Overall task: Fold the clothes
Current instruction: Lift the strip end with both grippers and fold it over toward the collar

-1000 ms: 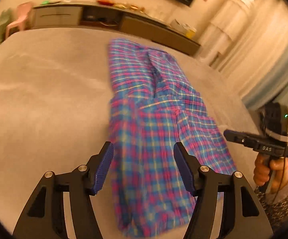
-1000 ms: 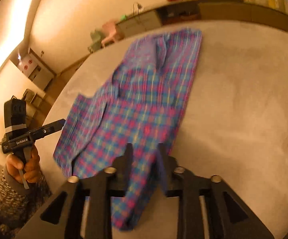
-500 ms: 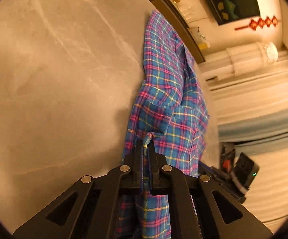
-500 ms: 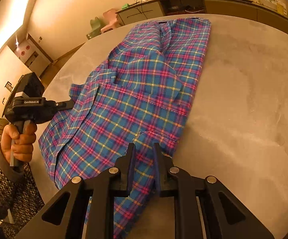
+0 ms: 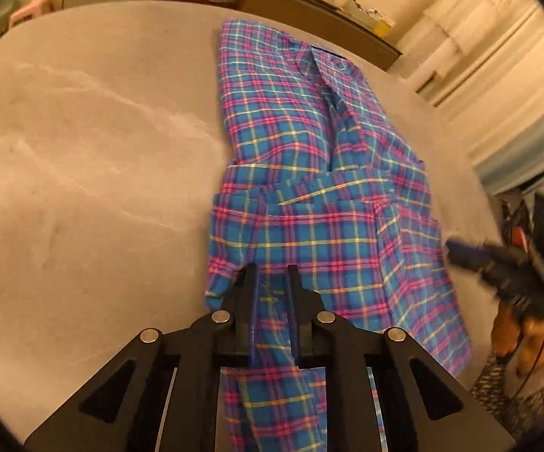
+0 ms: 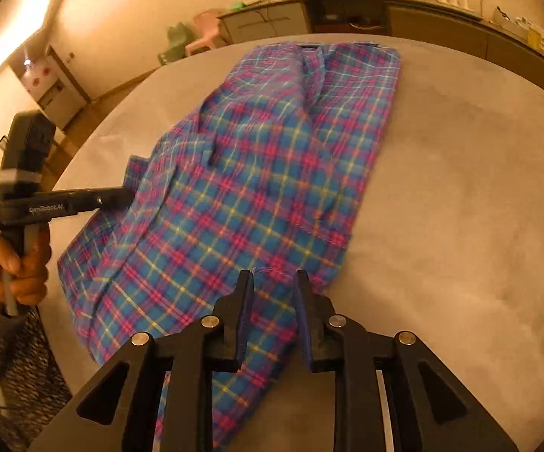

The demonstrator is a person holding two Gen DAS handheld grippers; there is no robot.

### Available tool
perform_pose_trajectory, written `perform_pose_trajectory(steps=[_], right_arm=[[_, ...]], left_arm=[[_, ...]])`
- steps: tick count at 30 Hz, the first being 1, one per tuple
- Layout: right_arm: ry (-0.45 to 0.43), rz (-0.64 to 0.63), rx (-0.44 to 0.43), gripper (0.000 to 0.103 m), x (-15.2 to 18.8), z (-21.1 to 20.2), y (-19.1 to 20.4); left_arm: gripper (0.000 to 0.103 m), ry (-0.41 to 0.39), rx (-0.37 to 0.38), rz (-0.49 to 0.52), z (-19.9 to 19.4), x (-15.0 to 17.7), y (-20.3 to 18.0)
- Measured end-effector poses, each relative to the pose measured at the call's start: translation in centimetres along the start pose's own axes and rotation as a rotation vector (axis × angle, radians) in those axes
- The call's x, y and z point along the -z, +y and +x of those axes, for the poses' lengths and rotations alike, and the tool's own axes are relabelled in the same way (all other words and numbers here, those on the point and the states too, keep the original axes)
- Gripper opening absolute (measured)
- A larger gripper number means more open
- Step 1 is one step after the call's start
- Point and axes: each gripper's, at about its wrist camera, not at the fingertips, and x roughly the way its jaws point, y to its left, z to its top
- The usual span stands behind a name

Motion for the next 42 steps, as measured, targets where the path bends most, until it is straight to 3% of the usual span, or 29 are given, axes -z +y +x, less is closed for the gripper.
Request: perform_pose_trajectory(steps=[4,7,10,13,15,20,21,22,23,24,25,27,32,36,39,42], right_arm=[[-0.122,0.076,-0.011,0.067,-6.1,-2.9,-2.9],[-0.130,0.098,0.028,0.077,-12.2,-0.8,-5.1],[-0.106,0.103,0.089,0.078,-18.5,3.6,-6.9],[-0.056,0.087,0.171,0.078,-22.8,9.0,-7.7],[-0.009,0.074,0.206,0.078,-24.7,12.7,-8.3],[0.079,0.043,0.244,0.078,-26.4,18.8,-9.8],[0.074,0.011,0.260,0.074,-26.2,19.4,-9.4],[0.066,-0.025,0.280,0.055,-26.0,19.8,-8.9],[0.059,-0.035,0.281,0.046,-25.9,19.8,-8.6],[0.052,-0.041,0.280,0.028,-25.8,19.7,-8.4],[0.059,-0.036,0.265,0.018,-25.7,19.6,-8.2],[0.042,-0.073,0.287,0.010,-25.4,18.6,-7.4],[-0.127,-0.141,0.207,0.007,-22.2,9.9,-1.3],[-0.248,-0.257,0.144,0.007,-15.8,1.8,6.1],[-0.325,-0.345,0.122,0.007,-8.7,-3.7,11.7],[-0.354,-0.405,0.104,0.006,-1.2,-6.6,15.7]], left_arm=[[0.016,-0.073,0.030,0.041,-0.6,-0.2,-1.3],[0.018,-0.114,0.091,0.100,-0.9,-0.1,-3.2],[0.019,-0.068,0.151,0.143,0.9,0.2,-3.8],[0.021,0.015,0.115,0.198,4.3,1.1,-4.3],[0.021,0.055,0.097,0.224,6.3,1.5,-4.5],[0.019,0.060,0.150,0.190,8.7,1.3,-3.8],[0.018,0.064,0.161,0.179,9.1,1.2,-3.6],[0.018,0.067,0.168,0.173,9.6,1.2,-3.4],[0.018,0.070,0.175,0.165,9.9,1.1,-3.5],[0.016,0.072,0.181,0.158,9.9,1.2,-3.5],[0.015,0.074,0.185,0.150,10.1,1.3,-3.4],[0.013,0.077,0.188,0.141,10.7,1.4,-3.5],[0.010,0.067,0.206,0.084,9.7,2.6,-2.0],[0.011,0.002,0.222,-0.042,8.3,2.8,0.2],[0.012,-0.101,0.257,-0.269,6.1,3.2,4.6],[0.012,-0.182,0.286,-0.481,4.1,4.8,9.6]])
